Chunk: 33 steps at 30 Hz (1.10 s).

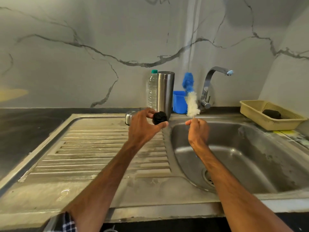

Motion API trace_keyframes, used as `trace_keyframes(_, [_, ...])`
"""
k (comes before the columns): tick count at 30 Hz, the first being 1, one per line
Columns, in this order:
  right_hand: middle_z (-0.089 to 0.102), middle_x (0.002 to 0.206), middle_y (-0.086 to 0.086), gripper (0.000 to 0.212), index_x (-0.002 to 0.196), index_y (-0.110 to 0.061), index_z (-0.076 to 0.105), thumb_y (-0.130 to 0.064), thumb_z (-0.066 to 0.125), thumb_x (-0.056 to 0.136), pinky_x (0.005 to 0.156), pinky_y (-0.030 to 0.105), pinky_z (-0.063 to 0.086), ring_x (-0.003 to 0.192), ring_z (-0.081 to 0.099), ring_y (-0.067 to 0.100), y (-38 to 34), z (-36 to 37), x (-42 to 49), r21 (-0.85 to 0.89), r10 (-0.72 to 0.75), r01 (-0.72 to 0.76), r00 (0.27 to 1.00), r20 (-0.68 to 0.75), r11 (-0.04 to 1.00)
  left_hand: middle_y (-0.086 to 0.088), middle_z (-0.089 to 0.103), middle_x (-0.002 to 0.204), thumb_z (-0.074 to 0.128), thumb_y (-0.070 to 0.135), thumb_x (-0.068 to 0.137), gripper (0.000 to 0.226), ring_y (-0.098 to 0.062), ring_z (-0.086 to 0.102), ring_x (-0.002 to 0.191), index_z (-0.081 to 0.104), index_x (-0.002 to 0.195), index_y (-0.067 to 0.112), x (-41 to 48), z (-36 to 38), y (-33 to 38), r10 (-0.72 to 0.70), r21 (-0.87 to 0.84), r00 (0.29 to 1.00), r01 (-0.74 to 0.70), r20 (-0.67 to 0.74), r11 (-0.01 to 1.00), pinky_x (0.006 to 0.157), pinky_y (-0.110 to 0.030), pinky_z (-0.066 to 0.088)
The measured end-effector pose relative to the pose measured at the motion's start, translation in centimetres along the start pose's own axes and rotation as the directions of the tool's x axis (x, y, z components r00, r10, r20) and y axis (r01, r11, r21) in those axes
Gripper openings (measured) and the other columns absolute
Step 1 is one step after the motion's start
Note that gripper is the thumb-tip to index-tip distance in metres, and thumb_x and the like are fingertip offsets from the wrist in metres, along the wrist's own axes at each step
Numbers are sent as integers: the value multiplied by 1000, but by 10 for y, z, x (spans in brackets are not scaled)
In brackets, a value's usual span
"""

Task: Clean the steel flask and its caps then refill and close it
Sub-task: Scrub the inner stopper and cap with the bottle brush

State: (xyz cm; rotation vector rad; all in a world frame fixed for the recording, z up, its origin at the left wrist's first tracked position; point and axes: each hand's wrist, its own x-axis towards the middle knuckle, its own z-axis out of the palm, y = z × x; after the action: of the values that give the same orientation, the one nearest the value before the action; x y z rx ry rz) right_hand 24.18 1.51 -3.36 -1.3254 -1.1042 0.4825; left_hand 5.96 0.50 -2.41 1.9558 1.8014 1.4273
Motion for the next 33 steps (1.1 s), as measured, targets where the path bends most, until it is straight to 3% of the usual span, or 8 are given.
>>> trace_keyframes(2, [64, 75, 8, 37, 83, 1, 74, -15, 43, 96, 57, 2, 36, 64, 49, 3, 2, -2, 1, -4, -1, 1, 1000, -24, 1000, 7, 75, 105, 85, 62, 66, 61, -9, 68, 92, 73, 116, 29, 10, -9, -8, -35, 11, 999, 35, -9, 999, 83, -38, 60])
trace_keyframes(5, [65, 77, 13, 33, 85, 5, 73, -7, 45, 97, 52, 1, 34, 63, 49, 2, 6, 1, 3, 13, 2, -2, 1000, -18, 1000, 0, 77, 103, 86, 46, 73, 48, -15, 70, 94, 77, 114, 23, 26, -22, -15, -97, 74, 994, 93, 57, 993, 83, -36, 59])
trace_keyframes(10, [64, 75, 5, 35, 84, 0, 75, -9, 44, 98, 57, 6, 36, 65, 51, 1, 7, 5, 4, 13, 2, -2, 1000, -5, 1000, -4, 75, 102, 84, 39, 79, 43, -20, 68, 92, 75, 112, 14, 65, -14, -21, -81, 248, 978, 32, 191, 968, 74, -35, 56])
trace_keyframes(15, [63, 80, 7, 40, 86, 0, 74, -19, 42, 97, 56, 3, 35, 69, 52, 8, 11, 6, 7, 27, 15, -14, 1000, -24, 1000, 0, 69, 90, 83, 38, 80, 39, -19, 61, 82, 75, 108, 13, 94, 6, -34, -74, 416, 952, -60, 299, 907, 58, -26, 39])
trace_keyframes(21, [59, 71, 3, 37, 85, -2, 76, -16, 43, 97, 55, 4, 33, 67, 52, 10, 13, 9, 10, 13, 11, -11, 1000, -19, 1000, -7, 71, 109, 82, 42, 80, 47, -26, 59, 105, 71, 119, 17, 100, 24, -54, -57, 475, 948, -105, 314, 874, 74, -38, 52])
trace_keyframes(24, [60, 72, 4, 43, 83, -4, 76, -26, 40, 91, 58, 15, 34, 70, 54, 14, 12, 10, 8, 31, 1, 0, 1000, -17, 1000, -6, 71, 110, 79, 45, 82, 48, -28, 54, 112, 71, 121, 17, 103, 26, -61, -31, 481, 951, -128, 309, 867, 75, -35, 46])
trace_keyframes(29, [55, 62, -2, 35, 80, -8, 72, -14, 43, 98, 63, 25, 39, 62, 51, 11, 14, 9, 9, 26, 31, -32, 999, 20, 999, -7, 69, 120, 74, 56, 83, 61, -29, 50, 117, 66, 128, 16, 105, 24, -66, -19, 520, 947, -158, 319, 839, 94, -41, 43])
trace_keyframes(33, [57, 64, 0, 42, 79, -8, 73, -31, 38, 85, 62, 26, 39, 64, 53, 14, 11, 9, 8, 62, 44, -46, 999, 24, 997, -7, 66, 123, 72, 67, 79, 85, -31, 46, 128, 52, 142, 13, 100, 13, -71, -4, 511, 973, -117, 230, 852, 102, -43, 39])
